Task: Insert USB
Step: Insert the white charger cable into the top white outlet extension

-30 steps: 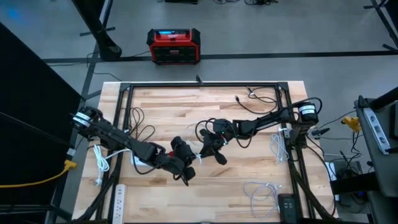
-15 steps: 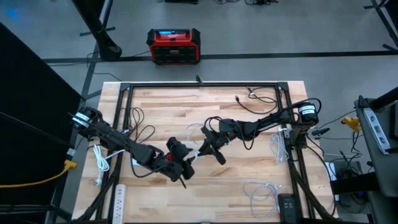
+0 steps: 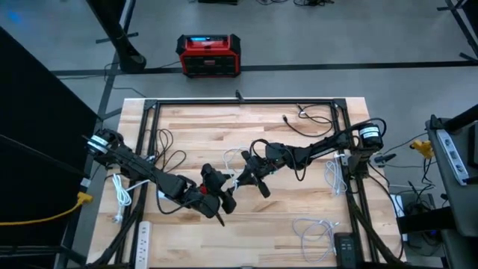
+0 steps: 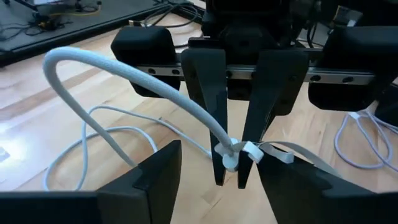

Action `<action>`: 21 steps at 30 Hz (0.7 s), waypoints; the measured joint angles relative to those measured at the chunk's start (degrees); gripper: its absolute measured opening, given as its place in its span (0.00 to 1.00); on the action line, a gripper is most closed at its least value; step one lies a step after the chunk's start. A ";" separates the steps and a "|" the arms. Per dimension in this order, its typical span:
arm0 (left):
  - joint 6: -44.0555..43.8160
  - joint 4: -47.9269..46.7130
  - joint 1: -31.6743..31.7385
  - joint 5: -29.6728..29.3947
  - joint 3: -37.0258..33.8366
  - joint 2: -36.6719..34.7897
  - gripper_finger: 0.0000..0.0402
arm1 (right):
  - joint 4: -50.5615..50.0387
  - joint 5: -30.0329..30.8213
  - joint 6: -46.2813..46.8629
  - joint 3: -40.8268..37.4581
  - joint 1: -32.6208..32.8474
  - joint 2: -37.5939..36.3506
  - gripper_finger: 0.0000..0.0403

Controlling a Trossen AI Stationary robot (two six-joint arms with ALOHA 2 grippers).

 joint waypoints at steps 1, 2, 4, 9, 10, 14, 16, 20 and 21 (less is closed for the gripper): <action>0.10 0.00 -0.02 -0.54 0.00 0.00 0.46 | 0.02 0.06 0.00 0.00 -0.01 0.00 0.04; 0.13 -0.01 -0.02 -0.83 -0.01 0.00 0.44 | 0.03 0.08 0.00 0.00 -0.02 0.00 0.04; 0.13 0.01 -0.02 -0.88 -0.02 0.00 0.41 | 0.03 0.08 0.00 0.00 -0.02 0.00 0.04; 1.13 0.17 -0.09 -2.01 -0.02 0.00 0.30 | 0.01 0.08 0.00 0.00 -0.02 0.00 0.04; 1.44 0.18 -0.19 -2.29 -0.02 0.00 0.27 | 0.03 0.08 0.00 0.00 -0.02 0.00 0.04; 1.90 0.26 -0.26 -3.81 -0.07 0.00 0.17 | -0.05 -0.17 0.06 -0.06 -0.02 0.00 0.04; 2.15 0.27 -0.28 -4.02 -0.07 0.03 0.12 | -0.01 -0.07 0.07 -0.06 -0.02 0.00 0.04; 3.04 0.42 -0.26 -3.86 -0.06 0.02 0.02 | -0.06 -0.10 0.09 -0.07 -0.02 0.00 0.04; 3.08 0.42 -0.26 -3.86 -0.04 0.02 0.02 | -0.08 -0.14 0.11 -0.07 -0.02 0.00 0.04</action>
